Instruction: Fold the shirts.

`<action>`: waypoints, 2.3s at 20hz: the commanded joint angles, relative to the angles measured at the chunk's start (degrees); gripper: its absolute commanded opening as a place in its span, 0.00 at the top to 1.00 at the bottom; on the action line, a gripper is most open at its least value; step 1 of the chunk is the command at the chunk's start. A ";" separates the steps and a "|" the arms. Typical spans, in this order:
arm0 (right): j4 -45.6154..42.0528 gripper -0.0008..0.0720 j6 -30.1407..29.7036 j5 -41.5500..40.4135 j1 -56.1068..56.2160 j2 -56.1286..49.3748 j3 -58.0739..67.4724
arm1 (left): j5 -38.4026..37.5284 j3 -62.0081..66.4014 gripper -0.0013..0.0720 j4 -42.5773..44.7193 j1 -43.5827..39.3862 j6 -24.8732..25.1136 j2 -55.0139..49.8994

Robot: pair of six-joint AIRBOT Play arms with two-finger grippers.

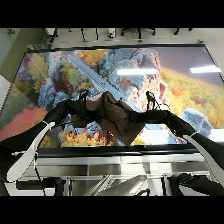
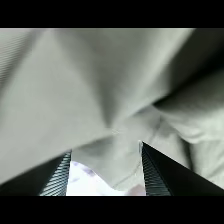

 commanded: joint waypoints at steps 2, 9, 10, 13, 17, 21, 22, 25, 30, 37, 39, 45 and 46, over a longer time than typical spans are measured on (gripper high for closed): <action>-0.02 0.96 0.04 -0.59 0.04 0.00 0.04 | 0.00 -0.02 0.34 0.31 3.58 -0.09 -0.35; 0.00 0.96 0.04 -0.83 0.04 0.02 0.04 | -2.38 0.02 0.96 0.28 3.72 -0.04 -4.81; 0.00 0.96 0.04 -1.09 0.04 0.02 0.04 | -2.64 0.02 0.96 0.26 3.72 -0.04 -4.50; 0.00 0.96 0.04 -1.20 0.04 0.17 0.04 | -2.91 0.04 0.96 0.35 3.74 0.00 -0.83; -0.04 0.96 0.00 -1.22 -0.59 3.96 0.20 | -2.97 0.04 0.96 0.79 5.27 0.07 9.88; -0.04 0.96 0.00 -1.49 -4.37 14.78 0.22 | 1.03 0.02 0.96 0.76 9.03 1.09 21.55; -0.04 0.96 -0.04 -1.88 -5.46 18.18 0.26 | 2.40 0.02 0.96 0.76 9.94 1.09 24.24; -0.02 0.96 -2.47 -2.73 -9.92 30.67 3.06 | 3.39 0.76 0.96 0.15 12.57 1.05 34.62; -0.07 0.97 -8.50 -2.71 -17.27 48.06 18.45 | 3.39 13.68 0.96 0.20 16.41 0.98 51.32; -7.82 0.96 -13.11 -4.24 -18.25 49.68 38.36 | 4.63 39.30 0.96 6.73 23.10 1.03 55.39; -8.22 0.97 -12.76 -7.69 -18.25 46.64 38.32 | 7.80 43.78 0.96 6.73 25.03 1.18 50.47; -4.70 0.96 -11.10 -18.38 -18.12 27.43 31.17 | 14.82 48.30 0.96 3.82 17.70 6.91 22.10; -4.72 0.96 -10.45 -17.88 -18.12 23.82 27.65 | 16.41 48.30 0.96 3.78 16.20 7.08 15.87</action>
